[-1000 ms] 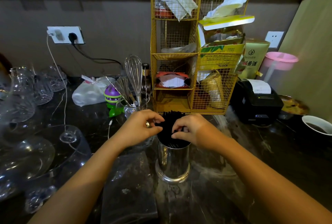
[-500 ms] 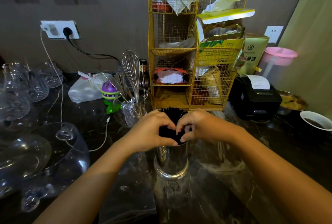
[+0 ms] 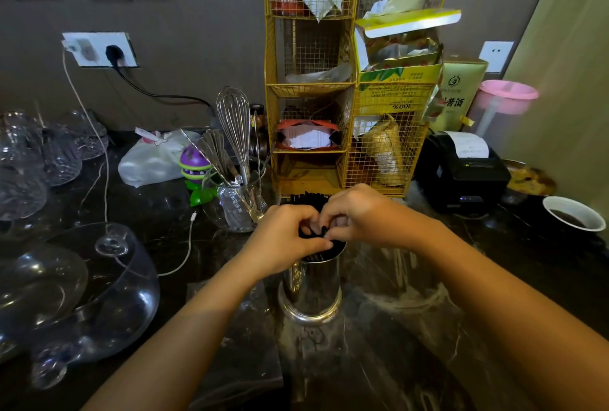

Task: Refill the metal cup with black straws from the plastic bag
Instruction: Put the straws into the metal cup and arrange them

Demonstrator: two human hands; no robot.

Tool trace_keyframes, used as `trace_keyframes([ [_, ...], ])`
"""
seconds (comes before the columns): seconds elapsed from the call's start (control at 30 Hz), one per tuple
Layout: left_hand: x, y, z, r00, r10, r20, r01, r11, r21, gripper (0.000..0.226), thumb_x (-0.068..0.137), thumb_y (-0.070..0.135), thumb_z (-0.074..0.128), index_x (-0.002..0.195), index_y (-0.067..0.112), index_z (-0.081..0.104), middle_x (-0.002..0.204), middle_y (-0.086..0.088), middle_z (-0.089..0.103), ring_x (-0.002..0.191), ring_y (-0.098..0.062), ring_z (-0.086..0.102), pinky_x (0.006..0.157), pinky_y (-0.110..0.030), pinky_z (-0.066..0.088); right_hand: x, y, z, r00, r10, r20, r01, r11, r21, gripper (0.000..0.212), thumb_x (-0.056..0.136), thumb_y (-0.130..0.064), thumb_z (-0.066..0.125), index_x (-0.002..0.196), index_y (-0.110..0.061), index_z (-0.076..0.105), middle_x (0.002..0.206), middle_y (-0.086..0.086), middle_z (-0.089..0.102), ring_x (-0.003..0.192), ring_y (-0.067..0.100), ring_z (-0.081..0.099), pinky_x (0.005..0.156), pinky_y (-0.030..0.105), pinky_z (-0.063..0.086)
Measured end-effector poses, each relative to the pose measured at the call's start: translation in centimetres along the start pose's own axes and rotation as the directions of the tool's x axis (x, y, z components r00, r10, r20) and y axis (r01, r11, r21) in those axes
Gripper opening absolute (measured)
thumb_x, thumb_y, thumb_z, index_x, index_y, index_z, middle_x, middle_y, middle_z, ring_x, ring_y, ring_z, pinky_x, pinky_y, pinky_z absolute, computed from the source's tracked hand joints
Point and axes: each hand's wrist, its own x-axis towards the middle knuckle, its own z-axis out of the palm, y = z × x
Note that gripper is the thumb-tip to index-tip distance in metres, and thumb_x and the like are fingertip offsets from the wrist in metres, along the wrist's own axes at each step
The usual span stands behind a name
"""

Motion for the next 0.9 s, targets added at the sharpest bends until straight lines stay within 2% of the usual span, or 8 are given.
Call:
trace_keyframes([
  [0.27, 0.5, 0.2, 0.2, 0.999, 0.003, -0.042, -0.007, 0.996, -0.094, 0.012, 0.072, 0.016, 0.069, 0.068, 0.007, 0.063, 0.068, -0.012, 0.062, 0.072, -0.032, 0.060, 0.066, -0.042, 0.047, 0.1, -1.2, -2.5, 0.998, 0.061, 0.002, -0.061, 0.995, 0.084, 0.010, 0.079, -0.011, 0.063, 0.088, -0.007, 0.067, 0.066, -0.002, 0.063, 0.048, -0.005, 0.054, 0.049, 0.004, 0.040],
  [0.43, 1.1, 0.6, -0.7, 1.000, -0.004, -0.021, -0.001, 0.979, -0.202, 0.006, 0.075, 0.014, 0.066, 0.069, 0.015, 0.065, 0.075, -0.011, 0.066, 0.077, -0.024, 0.062, 0.072, -0.038, 0.048, -0.4, -2.2, -6.0, 0.993, 0.059, -0.101, -0.033, 0.970, 0.242, 0.008, 0.078, -0.005, 0.065, 0.085, -0.004, 0.065, 0.062, -0.010, 0.058, 0.046, -0.008, 0.056, 0.052, 0.007, 0.047],
  [0.53, 1.9, 1.5, -2.0, 0.997, 0.056, -0.051, -0.065, 0.976, -0.208, 0.023, 0.076, 0.014, 0.064, 0.057, 0.023, 0.054, 0.060, 0.001, 0.054, 0.062, -0.007, 0.053, 0.060, -0.022, 0.042, -0.6, -2.8, -7.9, 0.986, 0.046, -0.161, 0.008, 0.947, 0.320, 0.006, 0.077, -0.005, 0.065, 0.081, -0.008, 0.063, 0.062, -0.007, 0.059, 0.047, -0.004, 0.057, 0.051, 0.009, 0.048],
  [0.6, 2.5, 2.5, -3.3, 0.992, 0.100, -0.077, -0.112, 0.979, -0.167, 0.025, 0.077, 0.014, 0.063, 0.055, 0.014, 0.051, 0.053, 0.003, 0.046, 0.050, -0.001, 0.044, 0.051, -0.015, 0.035, -0.7, -3.1, -8.9, 0.974, 0.030, -0.223, 0.053, 0.932, 0.358, 0.010, 0.077, -0.005, 0.065, 0.077, -0.014, 0.061, 0.061, -0.008, 0.059, 0.048, -0.002, 0.057, 0.050, 0.010, 0.047],
  [0.7, 3.3, 4.0, -5.5, 0.978, 0.156, -0.139, -0.175, 0.975, -0.140, 0.013, 0.078, 0.013, 0.062, 0.072, 0.001, 0.063, 0.064, -0.014, 0.062, 0.060, -0.015, 0.056, 0.061, -0.030, 0.044, -0.9, -3.6, -10.1, 0.938, 0.025, -0.346, 0.153, 0.864, 0.479, 0.014, 0.078, -0.005, 0.062, 0.081, -0.018, 0.058, 0.062, -0.004, 0.060, 0.047, 0.002, 0.056, 0.048, 0.014, 0.047],
  [0.73, 3.5, 4.4, -6.2, 0.970, 0.181, -0.164, -0.205, 0.968, -0.142, 0.007, 0.078, 0.012, 0.061, 0.078, 0.008, 0.067, 0.070, -0.010, 0.066, 0.066, -0.014, 0.060, 0.065, -0.031, 0.047, -1.0, -3.7, -10.3, 0.922, 0.037, -0.385, 0.188, 0.828, 0.529, 0.012, 0.079, -0.007, 0.060, 0.083, -0.018, 0.056, 0.063, 0.001, 0.059, 0.046, 0.004, 0.056, 0.047, 0.016, 0.047],
  [0.8, 3.9, 5.3, -7.5, 0.940, 0.227, -0.256, -0.273, 0.949, -0.160, 0.018, 0.078, 0.010, 0.061, 0.085, 0.025, 0.065, 0.074, 0.011, 0.065, 0.067, 0.004, 0.060, 0.064, -0.017, 0.048, -1.0, -3.6, -10.3, 0.891, 0.105, -0.442, 0.221, 0.750, 0.624, 0.004, 0.084, -0.017, 0.055, 0.080, -0.018, 0.055, 0.061, 0.003, 0.060, 0.045, 0.008, 0.056, 0.044, 0.017, 0.046],
  [0.9, 4.1, 6.1, -8.8, 0.816, 0.296, -0.496, -0.397, 0.911, -0.110, 0.023, 0.076, 0.009, 0.063, 0.096, 0.022, 0.062, 0.084, 0.017, 0.064, 0.071, 0.017, 0.058, 0.067, -0.003, 0.046, -0.8, -2.7, -9.2, 0.906, 0.292, -0.307, 0.081, 0.592, 0.802, 0.033, 0.089, -0.035, 0.042, 0.071, -0.012, 0.058, 0.053, 0.000, 0.064, 0.044, 0.010, 0.058, 0.042, 0.017, 0.048],
])
